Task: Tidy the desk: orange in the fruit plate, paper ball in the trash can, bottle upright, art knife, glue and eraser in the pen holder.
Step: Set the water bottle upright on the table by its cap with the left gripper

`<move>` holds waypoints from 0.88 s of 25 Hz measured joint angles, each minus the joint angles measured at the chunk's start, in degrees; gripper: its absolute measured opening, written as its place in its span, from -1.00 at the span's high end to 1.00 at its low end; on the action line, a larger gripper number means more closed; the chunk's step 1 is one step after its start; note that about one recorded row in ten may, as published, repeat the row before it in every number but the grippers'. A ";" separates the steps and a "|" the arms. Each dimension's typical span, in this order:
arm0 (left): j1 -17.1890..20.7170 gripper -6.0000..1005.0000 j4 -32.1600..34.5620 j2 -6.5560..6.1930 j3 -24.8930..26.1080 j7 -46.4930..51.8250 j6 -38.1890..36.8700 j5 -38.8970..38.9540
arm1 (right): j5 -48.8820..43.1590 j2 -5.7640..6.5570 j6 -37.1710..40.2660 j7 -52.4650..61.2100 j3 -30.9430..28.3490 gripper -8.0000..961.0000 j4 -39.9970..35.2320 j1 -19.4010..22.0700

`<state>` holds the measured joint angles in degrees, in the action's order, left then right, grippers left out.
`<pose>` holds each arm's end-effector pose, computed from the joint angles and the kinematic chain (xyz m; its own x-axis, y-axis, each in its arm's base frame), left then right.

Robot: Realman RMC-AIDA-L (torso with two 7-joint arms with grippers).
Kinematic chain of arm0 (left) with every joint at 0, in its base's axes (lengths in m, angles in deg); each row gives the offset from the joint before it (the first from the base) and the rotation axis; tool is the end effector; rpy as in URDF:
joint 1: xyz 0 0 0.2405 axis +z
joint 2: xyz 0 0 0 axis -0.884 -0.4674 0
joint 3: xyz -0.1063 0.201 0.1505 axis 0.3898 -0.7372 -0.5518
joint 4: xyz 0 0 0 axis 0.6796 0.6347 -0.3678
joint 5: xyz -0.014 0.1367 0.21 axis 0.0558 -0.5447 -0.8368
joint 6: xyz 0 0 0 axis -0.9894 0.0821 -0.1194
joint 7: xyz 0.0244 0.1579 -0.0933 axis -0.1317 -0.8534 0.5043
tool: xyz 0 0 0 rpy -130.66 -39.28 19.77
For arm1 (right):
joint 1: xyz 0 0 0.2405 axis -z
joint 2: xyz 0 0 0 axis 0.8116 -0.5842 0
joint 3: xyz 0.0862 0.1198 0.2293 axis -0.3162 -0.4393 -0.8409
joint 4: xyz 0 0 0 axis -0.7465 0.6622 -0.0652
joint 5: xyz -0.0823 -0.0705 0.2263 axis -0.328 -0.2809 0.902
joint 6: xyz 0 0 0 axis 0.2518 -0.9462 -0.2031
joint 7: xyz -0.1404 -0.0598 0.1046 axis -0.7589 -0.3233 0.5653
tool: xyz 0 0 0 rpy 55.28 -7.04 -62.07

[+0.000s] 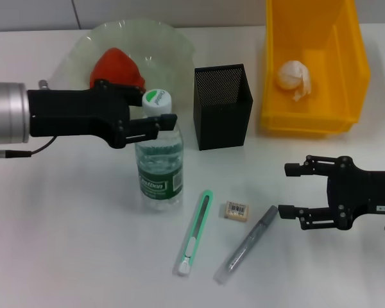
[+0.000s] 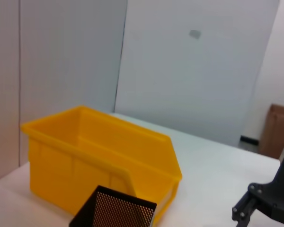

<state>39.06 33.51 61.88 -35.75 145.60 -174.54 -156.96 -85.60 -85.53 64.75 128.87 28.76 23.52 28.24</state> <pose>-0.2179 0.3875 -0.0180 0.8523 0.2621 0.4527 0.3625 -0.9199 -0.1498 0.3202 0.3282 -0.0499 0.8767 -0.1974 -0.4388 -0.2813 -0.9501 -0.1346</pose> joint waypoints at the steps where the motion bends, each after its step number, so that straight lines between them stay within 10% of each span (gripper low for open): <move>1: 0.00 0.11 0.00 0.00 0.00 0.00 0.00 0.00 | 0.00 0.00 0.00 0.00 0.00 -0.66 0.00 0.00; 22: 3.85 0.11 -16.69 0.10 14.18 -24.41 -1.82 10.72 | 0.00 -0.32 0.02 -0.13 -0.21 -0.66 0.19 -0.44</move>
<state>42.92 16.81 61.99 -21.57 121.18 -176.36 -146.25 -85.60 -85.86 64.76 128.75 28.56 23.72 27.80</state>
